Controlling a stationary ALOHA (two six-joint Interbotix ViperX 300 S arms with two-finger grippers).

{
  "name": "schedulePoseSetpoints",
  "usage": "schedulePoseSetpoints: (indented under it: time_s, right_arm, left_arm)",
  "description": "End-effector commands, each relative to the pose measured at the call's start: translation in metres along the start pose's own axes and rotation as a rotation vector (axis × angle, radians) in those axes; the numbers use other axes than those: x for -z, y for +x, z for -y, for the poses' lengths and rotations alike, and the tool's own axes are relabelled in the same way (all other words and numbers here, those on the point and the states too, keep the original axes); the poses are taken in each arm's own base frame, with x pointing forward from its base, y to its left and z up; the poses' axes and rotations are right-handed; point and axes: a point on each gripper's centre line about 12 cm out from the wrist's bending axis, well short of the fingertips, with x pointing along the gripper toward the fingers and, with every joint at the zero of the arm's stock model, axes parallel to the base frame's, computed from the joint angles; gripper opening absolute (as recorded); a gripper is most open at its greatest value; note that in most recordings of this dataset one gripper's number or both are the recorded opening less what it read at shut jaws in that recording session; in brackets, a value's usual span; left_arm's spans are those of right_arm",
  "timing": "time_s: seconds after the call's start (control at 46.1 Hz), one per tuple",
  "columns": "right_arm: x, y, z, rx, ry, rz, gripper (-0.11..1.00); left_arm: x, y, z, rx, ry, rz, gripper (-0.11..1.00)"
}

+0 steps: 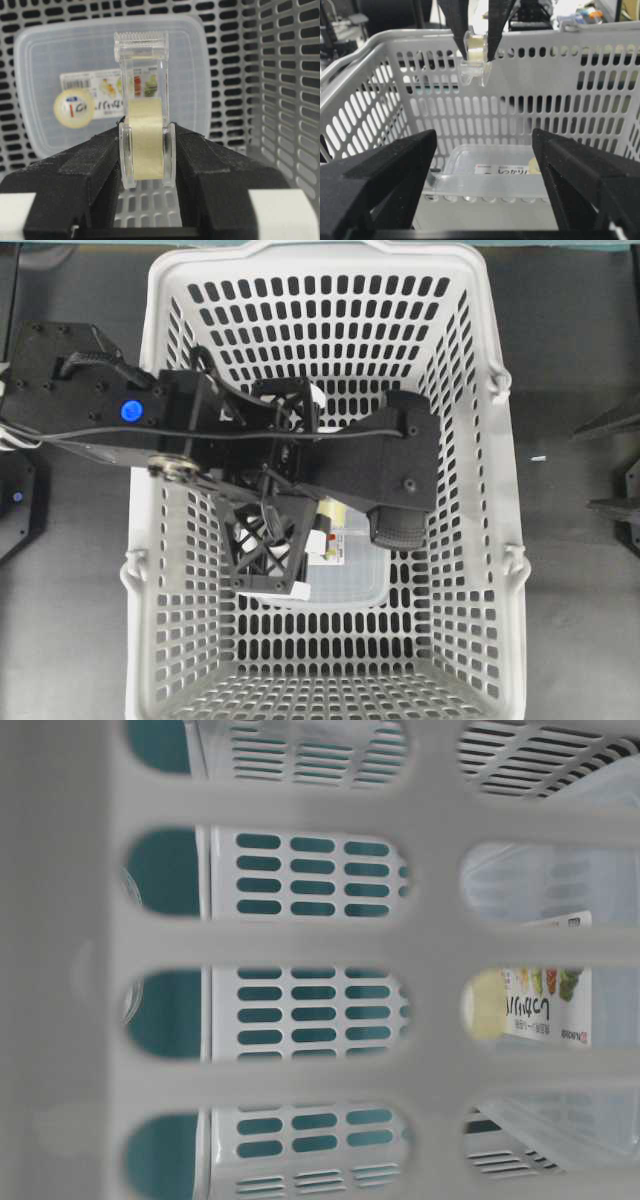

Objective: Pick up the tape dispenser from the shopping basket with the left arm.
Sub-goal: 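Lift the held tape dispenser upward with the left gripper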

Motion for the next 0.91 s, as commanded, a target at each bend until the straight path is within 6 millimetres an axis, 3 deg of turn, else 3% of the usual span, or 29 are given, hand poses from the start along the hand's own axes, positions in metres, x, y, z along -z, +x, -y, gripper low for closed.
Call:
schedulePoseSetpoints:
  time_s: [0.0, 0.889]
  right_arm:
    - [-0.0040, 0.0009, 0.0001, 0.001, 0.002, 0.012, 0.74]
    - [-0.0005, 0.0012, 0.0000, 0.000, 0.002, 0.006, 0.74]
  left_arm:
    - [-0.0001, -0.0238, -0.0013, 0.001, -0.003, 0.058, 0.28]
    - [-0.0001, -0.0216, 0.0016, 0.005, 0.002, 0.052, 0.28]
